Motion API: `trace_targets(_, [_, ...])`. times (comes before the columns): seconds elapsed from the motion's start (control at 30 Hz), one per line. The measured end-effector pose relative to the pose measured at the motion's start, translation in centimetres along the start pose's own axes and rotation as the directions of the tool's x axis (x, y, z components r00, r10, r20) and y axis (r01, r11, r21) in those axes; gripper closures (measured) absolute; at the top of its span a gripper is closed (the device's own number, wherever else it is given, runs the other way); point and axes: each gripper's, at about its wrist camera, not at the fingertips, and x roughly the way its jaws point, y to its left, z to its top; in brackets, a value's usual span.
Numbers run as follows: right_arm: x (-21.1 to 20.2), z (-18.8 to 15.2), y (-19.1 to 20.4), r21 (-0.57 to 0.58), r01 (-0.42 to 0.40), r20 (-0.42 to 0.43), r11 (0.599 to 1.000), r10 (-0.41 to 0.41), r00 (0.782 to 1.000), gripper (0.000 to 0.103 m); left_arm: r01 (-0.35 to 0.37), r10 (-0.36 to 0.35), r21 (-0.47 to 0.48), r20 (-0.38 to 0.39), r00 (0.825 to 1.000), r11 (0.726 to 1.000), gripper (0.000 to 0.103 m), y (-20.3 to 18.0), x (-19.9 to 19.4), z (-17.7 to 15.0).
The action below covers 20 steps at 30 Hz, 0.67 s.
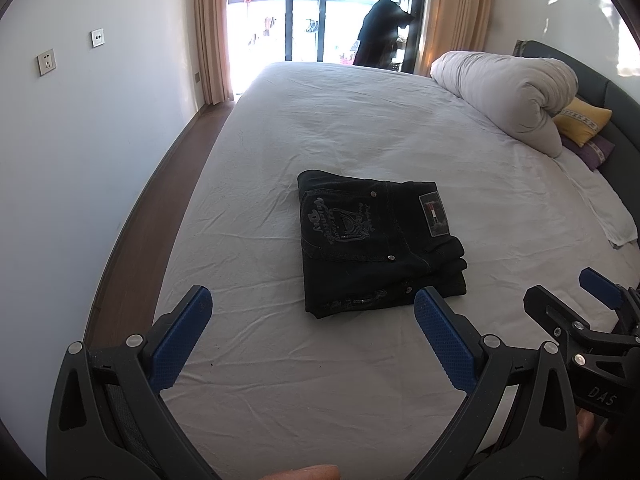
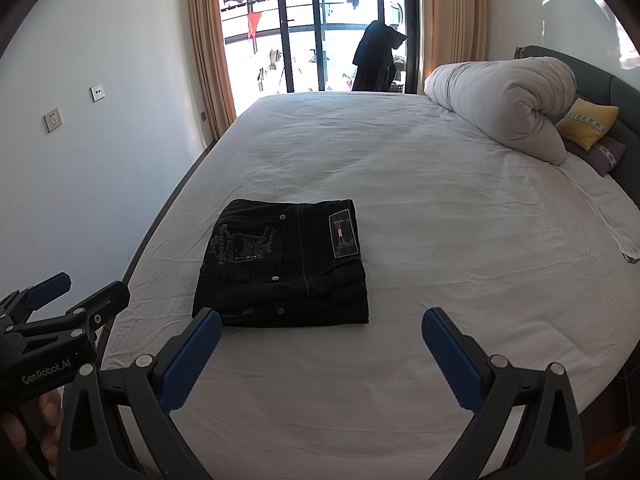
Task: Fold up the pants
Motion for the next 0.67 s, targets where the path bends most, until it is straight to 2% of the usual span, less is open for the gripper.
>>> trace_targets(0.2, [0.0,0.0,0.0,0.001,0.000,-0.001,1.000,0.000,1.000,0.000,0.012,-0.012,0.009,-0.002,1.000,1.000,0.000,0.0,0.2,0.1])
trace_targets(0.33, [0.4,-0.3,-0.2,0.004,-0.004,-0.006,1.000,0.004,1.000,0.000,-0.023,0.023,0.035,-0.007,1.000,0.999,0.000,-0.1,0.6,0.2])
trace_targets(0.67, [0.4,-0.7,-0.7,0.018,-0.007,-0.021,1.000,0.008,1.000,0.000,0.018,-0.018,0.018,-0.027,0.999,1.000,0.000,0.1,1.2,0.6])
